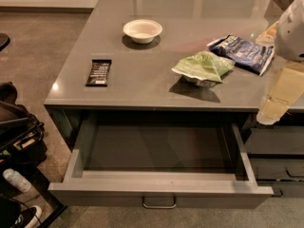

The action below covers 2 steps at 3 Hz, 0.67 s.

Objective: Close top drawer

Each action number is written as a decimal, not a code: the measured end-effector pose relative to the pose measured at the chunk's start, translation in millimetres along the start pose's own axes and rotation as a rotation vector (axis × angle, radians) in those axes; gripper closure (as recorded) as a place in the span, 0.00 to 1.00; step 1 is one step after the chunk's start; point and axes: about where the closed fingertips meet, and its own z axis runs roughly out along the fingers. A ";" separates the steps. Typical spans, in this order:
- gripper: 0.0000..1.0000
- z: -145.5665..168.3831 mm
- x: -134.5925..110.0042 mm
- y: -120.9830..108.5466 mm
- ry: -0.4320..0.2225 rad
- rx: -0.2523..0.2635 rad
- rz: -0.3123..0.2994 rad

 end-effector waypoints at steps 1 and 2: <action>0.00 0.0 0.0 0.0 0.000 0.000 0.000; 0.00 -0.9 -0.6 5.5 -0.030 0.016 -0.018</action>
Offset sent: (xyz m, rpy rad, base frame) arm -0.0130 0.0032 -0.0062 0.0457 -0.0427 0.0517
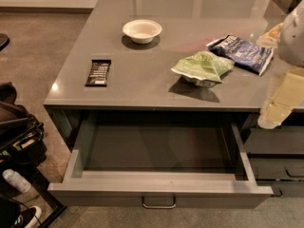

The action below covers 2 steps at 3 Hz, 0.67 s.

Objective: Close top drawer

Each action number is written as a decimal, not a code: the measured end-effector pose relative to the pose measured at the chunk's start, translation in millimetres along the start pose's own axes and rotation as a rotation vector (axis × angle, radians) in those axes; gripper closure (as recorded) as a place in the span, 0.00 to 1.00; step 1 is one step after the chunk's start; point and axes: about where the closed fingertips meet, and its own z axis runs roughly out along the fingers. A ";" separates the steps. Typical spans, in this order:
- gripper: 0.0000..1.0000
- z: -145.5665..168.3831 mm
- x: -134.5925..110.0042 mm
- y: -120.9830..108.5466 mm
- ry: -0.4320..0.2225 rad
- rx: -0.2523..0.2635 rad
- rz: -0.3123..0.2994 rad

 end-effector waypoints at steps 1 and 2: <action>0.00 8.9 3.3 28.7 -0.090 0.020 0.011; 0.00 52.5 25.1 64.9 -0.215 0.006 0.119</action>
Offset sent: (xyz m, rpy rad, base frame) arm -0.0868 0.0033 -0.1827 0.4999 0.0310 -0.1618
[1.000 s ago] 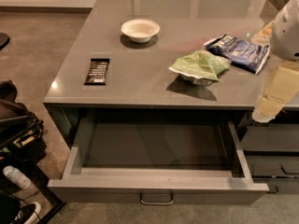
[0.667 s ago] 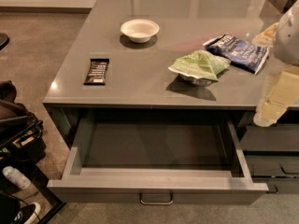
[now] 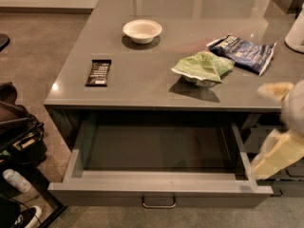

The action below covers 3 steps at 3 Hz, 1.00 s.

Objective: Close top drawer

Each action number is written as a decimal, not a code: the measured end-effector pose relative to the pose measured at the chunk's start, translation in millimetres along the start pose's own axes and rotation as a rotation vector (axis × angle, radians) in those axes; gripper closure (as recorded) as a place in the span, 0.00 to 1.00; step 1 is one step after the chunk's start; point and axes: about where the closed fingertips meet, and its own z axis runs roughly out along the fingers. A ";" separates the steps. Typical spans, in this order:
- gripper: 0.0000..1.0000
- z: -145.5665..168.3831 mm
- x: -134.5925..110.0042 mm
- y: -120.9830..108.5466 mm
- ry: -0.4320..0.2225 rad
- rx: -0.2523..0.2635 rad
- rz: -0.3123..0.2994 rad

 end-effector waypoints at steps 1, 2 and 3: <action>0.00 52.3 28.3 31.3 -0.100 -0.052 0.121; 0.19 57.6 30.0 37.5 -0.107 -0.063 0.139; 0.42 57.1 29.6 37.1 -0.107 -0.062 0.137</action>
Offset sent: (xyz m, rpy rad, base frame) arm -0.0129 0.0049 -0.0544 0.1241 0.0416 -0.0484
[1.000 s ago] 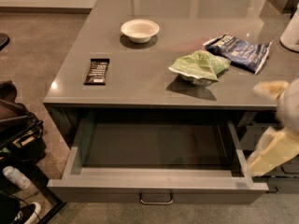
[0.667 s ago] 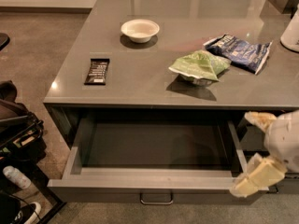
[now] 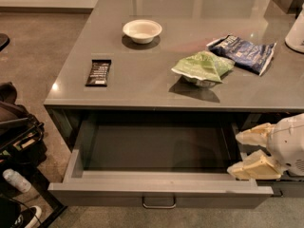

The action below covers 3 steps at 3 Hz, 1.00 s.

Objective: Close top drawer

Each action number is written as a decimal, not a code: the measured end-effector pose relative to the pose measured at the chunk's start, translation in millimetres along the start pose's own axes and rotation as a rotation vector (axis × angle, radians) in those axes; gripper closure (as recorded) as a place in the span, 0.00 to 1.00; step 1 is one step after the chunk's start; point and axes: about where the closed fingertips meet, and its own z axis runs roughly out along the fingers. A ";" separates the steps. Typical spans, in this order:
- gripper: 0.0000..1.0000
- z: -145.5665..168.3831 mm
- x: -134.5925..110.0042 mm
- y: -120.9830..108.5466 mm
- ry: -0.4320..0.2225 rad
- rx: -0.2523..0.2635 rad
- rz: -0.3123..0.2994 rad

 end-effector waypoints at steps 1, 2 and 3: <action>0.65 0.0 0.0 0.0 0.000 0.000 0.000; 0.88 0.0 0.0 0.0 0.000 0.000 0.000; 1.00 18.6 17.3 10.4 -0.057 0.012 0.028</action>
Offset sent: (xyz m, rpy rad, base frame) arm 0.0000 0.0000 0.0000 0.0000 0.0000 0.0000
